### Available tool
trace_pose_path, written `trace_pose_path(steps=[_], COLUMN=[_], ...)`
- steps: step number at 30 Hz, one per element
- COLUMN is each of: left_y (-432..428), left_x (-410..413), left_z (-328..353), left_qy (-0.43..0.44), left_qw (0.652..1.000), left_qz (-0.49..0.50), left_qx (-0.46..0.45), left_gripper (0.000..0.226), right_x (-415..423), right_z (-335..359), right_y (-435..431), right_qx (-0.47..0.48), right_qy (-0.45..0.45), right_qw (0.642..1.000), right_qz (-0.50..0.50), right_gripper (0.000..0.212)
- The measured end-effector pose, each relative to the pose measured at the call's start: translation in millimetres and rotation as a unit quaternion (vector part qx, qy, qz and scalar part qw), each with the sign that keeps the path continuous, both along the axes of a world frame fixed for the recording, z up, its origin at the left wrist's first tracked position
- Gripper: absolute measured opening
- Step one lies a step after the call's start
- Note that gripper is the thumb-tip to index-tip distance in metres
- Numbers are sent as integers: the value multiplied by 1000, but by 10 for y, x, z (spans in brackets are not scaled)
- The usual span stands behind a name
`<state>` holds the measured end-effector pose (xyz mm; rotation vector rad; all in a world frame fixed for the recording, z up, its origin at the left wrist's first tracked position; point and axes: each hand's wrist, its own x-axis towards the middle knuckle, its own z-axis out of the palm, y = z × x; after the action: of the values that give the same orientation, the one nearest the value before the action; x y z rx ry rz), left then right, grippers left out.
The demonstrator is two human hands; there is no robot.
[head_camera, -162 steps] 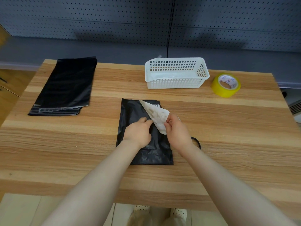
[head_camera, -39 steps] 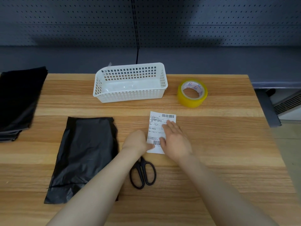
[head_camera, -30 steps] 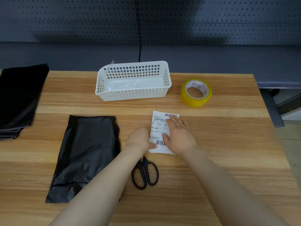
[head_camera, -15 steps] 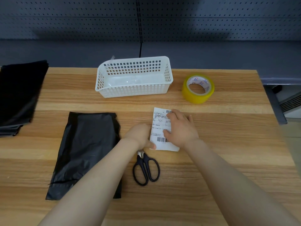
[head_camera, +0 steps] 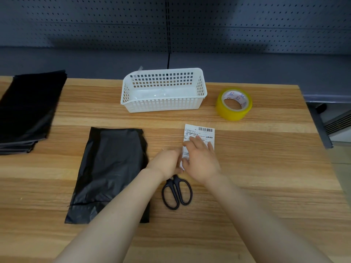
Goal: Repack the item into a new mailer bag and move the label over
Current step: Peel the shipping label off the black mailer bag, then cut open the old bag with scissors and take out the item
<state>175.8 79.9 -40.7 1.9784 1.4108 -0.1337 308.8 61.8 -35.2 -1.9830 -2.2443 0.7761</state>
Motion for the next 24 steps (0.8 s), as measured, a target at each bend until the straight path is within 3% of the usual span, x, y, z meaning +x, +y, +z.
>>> trace_pose_path(steps=[4, 8, 12, 18, 24], left_y=[-142, -286, -311, -335, -459], left_x=[-228, -597, -934, -1220, -1529], left_z=[78, 146, 196, 209, 137], left_qy=[-146, -233, -211, -163, -103], left_qw=[987, 961, 951, 951, 965], left_qz=[53, 147, 205, 204, 165], left_qx=[-45, -4, 91, 168, 177], left_gripper=[17, 27, 26, 36, 46], right_x=[-145, -368, -644, -1024, -1267], right_z=[70, 142, 212, 229, 162], right_y=[-99, -240, -388, -535, -615], right_qx=[23, 39, 16, -29, -59], right_qy=[43, 84, 102, 149, 136], right_qw=[999, 996, 994, 985, 981], right_qz=[-4, 9, -20, -86, -123], right_gripper=[41, 33, 37, 34, 42])
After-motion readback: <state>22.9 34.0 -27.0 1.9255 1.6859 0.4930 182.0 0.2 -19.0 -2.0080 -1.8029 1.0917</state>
